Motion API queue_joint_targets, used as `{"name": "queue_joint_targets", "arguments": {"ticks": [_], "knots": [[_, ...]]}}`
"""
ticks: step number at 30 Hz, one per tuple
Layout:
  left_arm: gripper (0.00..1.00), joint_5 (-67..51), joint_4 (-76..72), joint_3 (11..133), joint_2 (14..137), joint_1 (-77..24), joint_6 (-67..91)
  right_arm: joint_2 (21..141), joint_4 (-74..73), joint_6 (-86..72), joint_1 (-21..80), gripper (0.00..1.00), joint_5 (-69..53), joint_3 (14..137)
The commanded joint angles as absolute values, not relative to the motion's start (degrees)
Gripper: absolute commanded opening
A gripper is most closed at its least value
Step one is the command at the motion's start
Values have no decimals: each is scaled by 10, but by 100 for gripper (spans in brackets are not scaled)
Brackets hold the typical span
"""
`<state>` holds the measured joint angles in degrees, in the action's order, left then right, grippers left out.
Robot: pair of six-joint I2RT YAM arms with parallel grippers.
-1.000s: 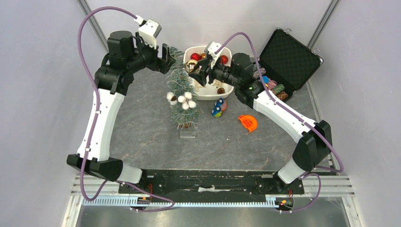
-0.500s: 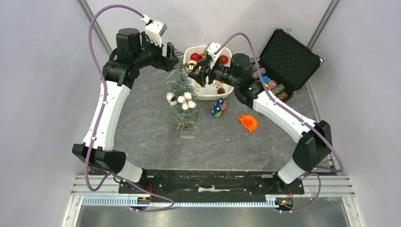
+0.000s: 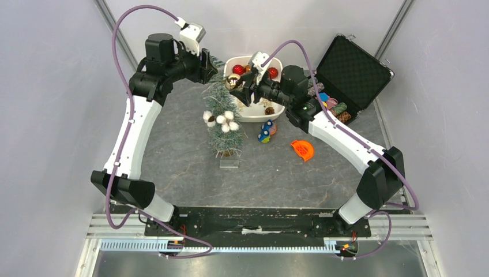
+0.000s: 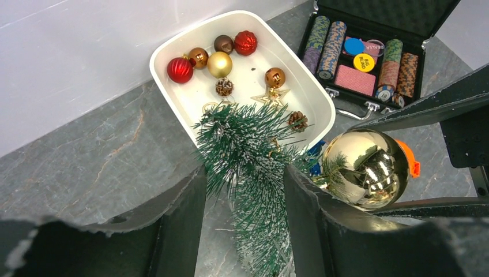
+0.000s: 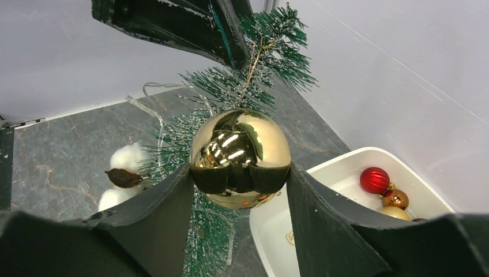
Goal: Decorate the small christmas tree
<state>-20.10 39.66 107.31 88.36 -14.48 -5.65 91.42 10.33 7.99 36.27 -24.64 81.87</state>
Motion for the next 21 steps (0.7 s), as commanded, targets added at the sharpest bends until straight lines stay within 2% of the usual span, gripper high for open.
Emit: {"name": "queue_joint_targets", "arguments": {"ticks": [1,7,12,16,21], "knots": [[56,-216,365,1080,877,-145,-47,888,120,78,367,34,-251,813],[45,-213,355,1065,872,-144,-48,888,120,78,367,34,-250,810],[42,-213,353,1058,868,-145,-50,886,120,80,367,34,-249,809],[35,-214,352,1055,863,-145,-50,885,117,81,367,34,-249,807],[31,-218,352,1052,859,-144,-50,887,118,80,367,38,-248,806]]}}
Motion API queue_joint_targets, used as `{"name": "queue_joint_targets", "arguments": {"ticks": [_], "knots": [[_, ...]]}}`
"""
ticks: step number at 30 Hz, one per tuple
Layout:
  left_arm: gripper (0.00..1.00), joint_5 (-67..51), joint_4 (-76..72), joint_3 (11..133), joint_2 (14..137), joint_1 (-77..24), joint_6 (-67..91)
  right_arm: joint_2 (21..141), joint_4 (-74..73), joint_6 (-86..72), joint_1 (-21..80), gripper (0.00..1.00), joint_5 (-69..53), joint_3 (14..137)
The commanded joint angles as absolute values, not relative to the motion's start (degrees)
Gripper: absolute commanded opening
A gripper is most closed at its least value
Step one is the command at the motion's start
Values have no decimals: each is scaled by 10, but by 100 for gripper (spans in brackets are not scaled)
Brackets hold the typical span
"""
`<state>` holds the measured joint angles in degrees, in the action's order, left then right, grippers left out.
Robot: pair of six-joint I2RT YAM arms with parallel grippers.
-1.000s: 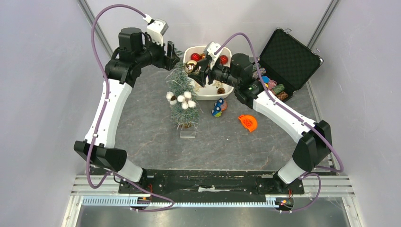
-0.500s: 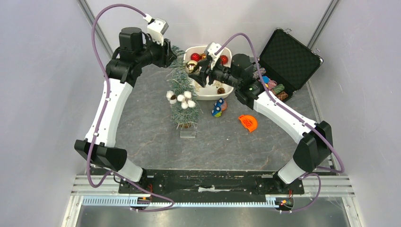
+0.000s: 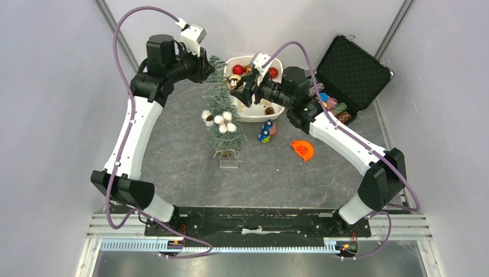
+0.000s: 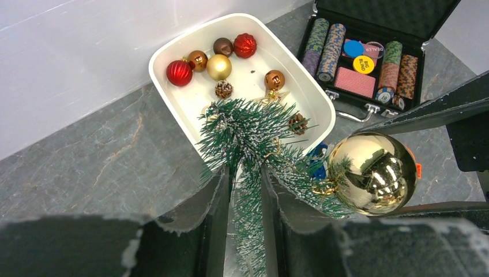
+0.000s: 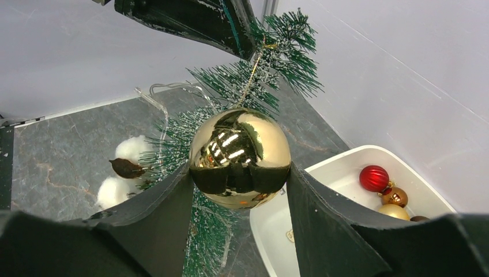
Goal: Decorate the small christmas tree
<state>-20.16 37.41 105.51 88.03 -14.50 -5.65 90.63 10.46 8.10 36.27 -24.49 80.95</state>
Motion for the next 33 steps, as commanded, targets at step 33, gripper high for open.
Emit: {"name": "queue_joint_targets", "arguments": {"ticks": [33], "knots": [[31,-224,352,1034,840,-145,-54,873,111,89,370,70,-265,796]]}}
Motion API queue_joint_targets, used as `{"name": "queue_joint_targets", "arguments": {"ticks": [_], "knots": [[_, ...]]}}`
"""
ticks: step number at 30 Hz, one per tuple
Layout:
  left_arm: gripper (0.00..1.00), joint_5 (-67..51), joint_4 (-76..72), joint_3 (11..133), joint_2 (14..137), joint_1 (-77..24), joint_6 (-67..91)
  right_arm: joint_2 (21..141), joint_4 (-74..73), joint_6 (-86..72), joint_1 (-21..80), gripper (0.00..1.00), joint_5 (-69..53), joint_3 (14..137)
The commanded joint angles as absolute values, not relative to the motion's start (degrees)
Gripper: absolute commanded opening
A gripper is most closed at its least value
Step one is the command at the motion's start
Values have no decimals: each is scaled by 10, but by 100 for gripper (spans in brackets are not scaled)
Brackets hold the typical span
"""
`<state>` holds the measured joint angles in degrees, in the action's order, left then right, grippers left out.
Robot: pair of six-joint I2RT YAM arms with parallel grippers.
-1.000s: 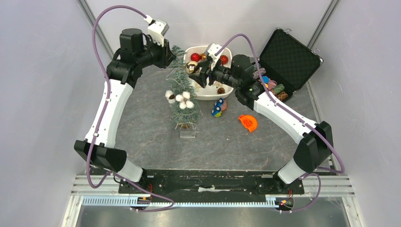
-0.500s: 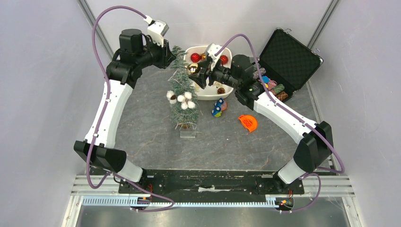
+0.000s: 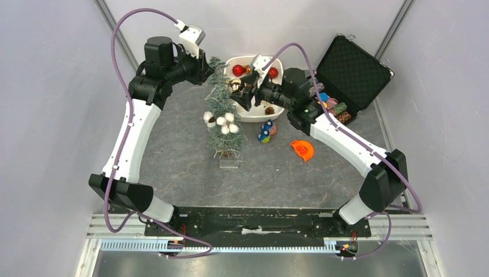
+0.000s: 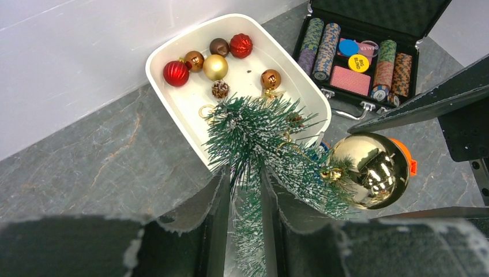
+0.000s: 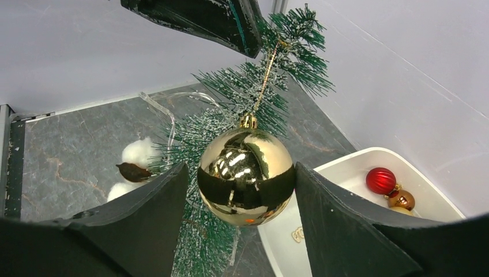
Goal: Decorate the small christmas tree
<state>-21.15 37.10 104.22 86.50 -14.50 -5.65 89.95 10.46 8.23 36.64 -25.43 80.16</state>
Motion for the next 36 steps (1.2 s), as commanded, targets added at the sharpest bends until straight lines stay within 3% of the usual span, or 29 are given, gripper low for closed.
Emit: {"name": "queue_joint_targets", "arguments": {"ticks": [1,23,29,36], "knots": [[31,-224,352,1032,839,-145,-55,870,111,91,370,70,-264,794],[45,-238,367,1028,821,-145,-61,862,105,103,373,78,-263,792],[62,-236,377,1024,809,-144,-71,853,100,113,373,79,-262,791],[69,-237,382,1014,795,-144,-77,846,86,125,373,81,-261,793]]}}
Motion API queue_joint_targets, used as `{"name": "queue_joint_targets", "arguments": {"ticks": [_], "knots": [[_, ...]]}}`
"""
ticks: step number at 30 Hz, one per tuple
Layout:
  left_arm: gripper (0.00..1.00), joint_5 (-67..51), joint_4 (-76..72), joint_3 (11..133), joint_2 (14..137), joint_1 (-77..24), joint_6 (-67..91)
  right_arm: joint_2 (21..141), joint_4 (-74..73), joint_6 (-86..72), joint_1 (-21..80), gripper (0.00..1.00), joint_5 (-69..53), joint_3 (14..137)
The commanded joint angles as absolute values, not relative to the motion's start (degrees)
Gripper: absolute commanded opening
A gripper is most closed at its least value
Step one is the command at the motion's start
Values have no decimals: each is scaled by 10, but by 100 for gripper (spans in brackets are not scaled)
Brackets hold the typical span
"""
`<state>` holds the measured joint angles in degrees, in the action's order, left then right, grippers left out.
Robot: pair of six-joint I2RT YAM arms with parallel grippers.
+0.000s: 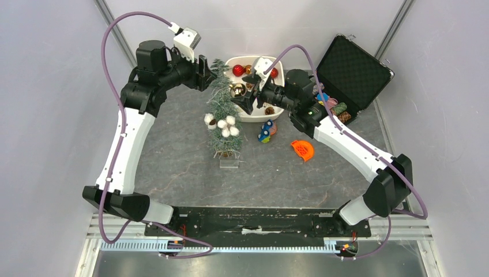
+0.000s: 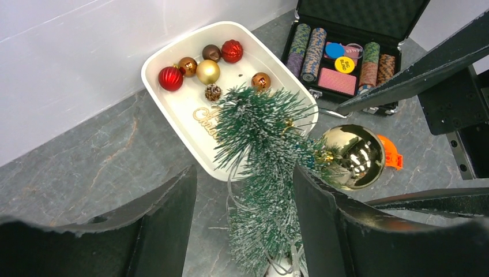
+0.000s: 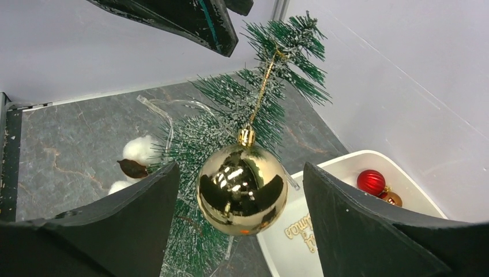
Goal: Decorate the small christmas tree
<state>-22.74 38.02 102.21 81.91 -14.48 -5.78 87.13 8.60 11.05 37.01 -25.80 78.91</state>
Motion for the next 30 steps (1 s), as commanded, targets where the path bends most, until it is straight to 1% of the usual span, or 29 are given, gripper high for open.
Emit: {"name": "queue_joint_targets", "arguments": {"ticks": [1,7,10,15,18,22,24,28,30], "knots": [[69,-237,382,1013,795,-144,-77,846,86,126,373,81,-259,794],[72,-235,390,1013,789,-144,-83,846,75,129,373,82,-258,804],[75,-228,398,1011,778,-144,-93,836,71,134,373,82,-263,805],[82,-191,403,995,748,-144,-108,806,55,145,373,85,-254,805],[85,-161,403,981,729,-144,-113,784,53,141,373,87,-250,805],[87,-107,399,960,716,-140,-112,761,40,129,366,91,-140,809],[88,-85,397,951,715,-134,-110,755,35,115,347,93,-81,805],[89,-76,389,930,720,-108,-103,749,51,40,256,94,-77,770],[89,-77,384,919,725,-88,-97,746,60,26,223,94,-48,739]]}}
